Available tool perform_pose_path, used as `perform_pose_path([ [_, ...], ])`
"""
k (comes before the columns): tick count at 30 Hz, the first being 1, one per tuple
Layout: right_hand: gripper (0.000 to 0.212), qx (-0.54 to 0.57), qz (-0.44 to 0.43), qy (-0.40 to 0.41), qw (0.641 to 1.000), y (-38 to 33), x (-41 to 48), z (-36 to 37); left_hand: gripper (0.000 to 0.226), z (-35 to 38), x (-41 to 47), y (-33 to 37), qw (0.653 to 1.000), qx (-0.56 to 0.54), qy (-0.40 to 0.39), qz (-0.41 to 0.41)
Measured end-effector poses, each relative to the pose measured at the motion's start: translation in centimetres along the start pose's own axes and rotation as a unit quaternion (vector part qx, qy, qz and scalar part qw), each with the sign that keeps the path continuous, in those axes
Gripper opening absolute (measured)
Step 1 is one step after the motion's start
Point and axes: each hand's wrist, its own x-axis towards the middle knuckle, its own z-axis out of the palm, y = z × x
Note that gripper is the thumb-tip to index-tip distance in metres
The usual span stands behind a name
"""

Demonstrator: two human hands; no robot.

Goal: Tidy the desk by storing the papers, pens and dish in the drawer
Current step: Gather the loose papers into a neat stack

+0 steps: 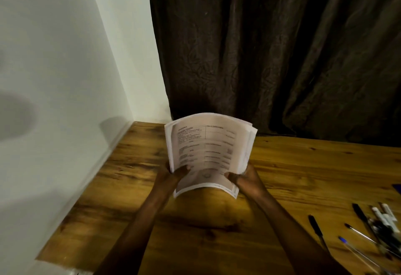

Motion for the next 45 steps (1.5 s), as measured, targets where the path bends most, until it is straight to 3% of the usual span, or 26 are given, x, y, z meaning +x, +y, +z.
perform_pose_path([
  [5,0.040,-0.055,0.039,0.018,0.998,2.2,-0.3,0.6,0.030,0.2,-0.8,-2.2,0.997,0.076,-0.019,-0.006],
  [10,0.038,-0.045,0.026,0.039,0.998,1.5,0.3,0.2,0.027,0.5,-0.1,-1.6,0.997,0.073,-0.002,-0.009],
  [15,0.040,-0.067,0.056,-0.013,0.996,2.8,-0.2,0.2,0.041,0.2,-0.6,-3.2,0.994,0.079,-0.055,-0.052],
  [21,0.043,-0.052,0.054,0.024,0.997,3.3,0.1,0.4,0.030,1.1,-0.8,-3.3,0.994,0.100,-0.020,-0.042],
  [27,0.042,-0.081,0.081,0.022,0.993,5.2,-0.6,0.3,0.043,1.6,-1.4,-4.5,0.984,0.137,0.013,-0.110],
  [33,0.043,-0.089,0.076,0.053,0.992,4.8,-0.2,0.2,0.050,2.1,-1.2,-4.5,0.985,0.130,0.044,-0.103],
  [39,0.042,-0.104,0.085,0.054,0.990,6.1,-0.5,0.6,0.047,3.1,-2.3,-5.2,0.963,0.193,0.017,-0.187],
  [45,0.036,-0.001,0.007,0.013,1.000,2.9,-0.2,-0.9,0.025,3.0,-1.4,-2.7,0.967,0.236,0.035,-0.093],
])
